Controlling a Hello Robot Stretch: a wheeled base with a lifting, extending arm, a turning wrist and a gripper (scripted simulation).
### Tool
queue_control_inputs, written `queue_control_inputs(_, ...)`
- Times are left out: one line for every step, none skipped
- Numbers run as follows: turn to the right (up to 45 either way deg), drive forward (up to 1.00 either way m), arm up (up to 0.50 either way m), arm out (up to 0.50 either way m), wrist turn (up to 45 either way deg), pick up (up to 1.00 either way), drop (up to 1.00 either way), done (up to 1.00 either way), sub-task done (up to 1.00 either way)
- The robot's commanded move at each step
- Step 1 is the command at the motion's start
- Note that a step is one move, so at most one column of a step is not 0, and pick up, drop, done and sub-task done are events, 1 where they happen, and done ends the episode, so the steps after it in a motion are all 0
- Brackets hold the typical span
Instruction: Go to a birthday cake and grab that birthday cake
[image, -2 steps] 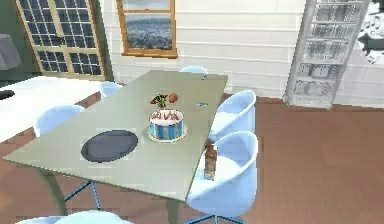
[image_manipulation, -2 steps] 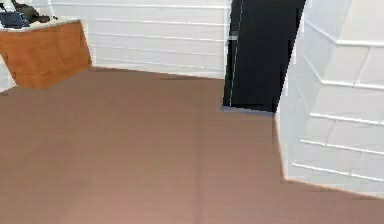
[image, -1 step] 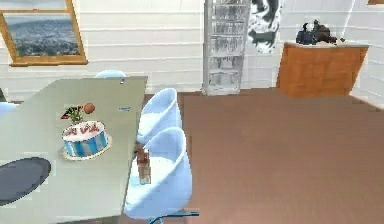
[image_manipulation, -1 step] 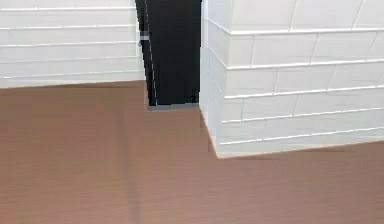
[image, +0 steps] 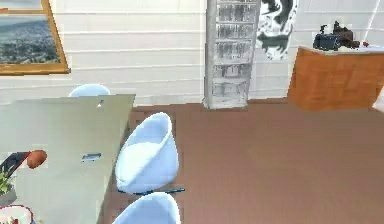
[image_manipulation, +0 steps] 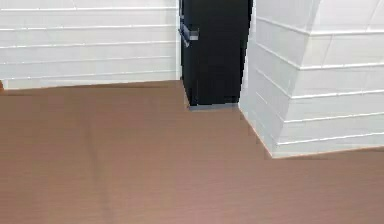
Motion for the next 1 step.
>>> queue_control_inputs(-45.0, 0.00, 0.00, 0.00, 0.0, 0.00, 0.00, 0.00, 0.00)
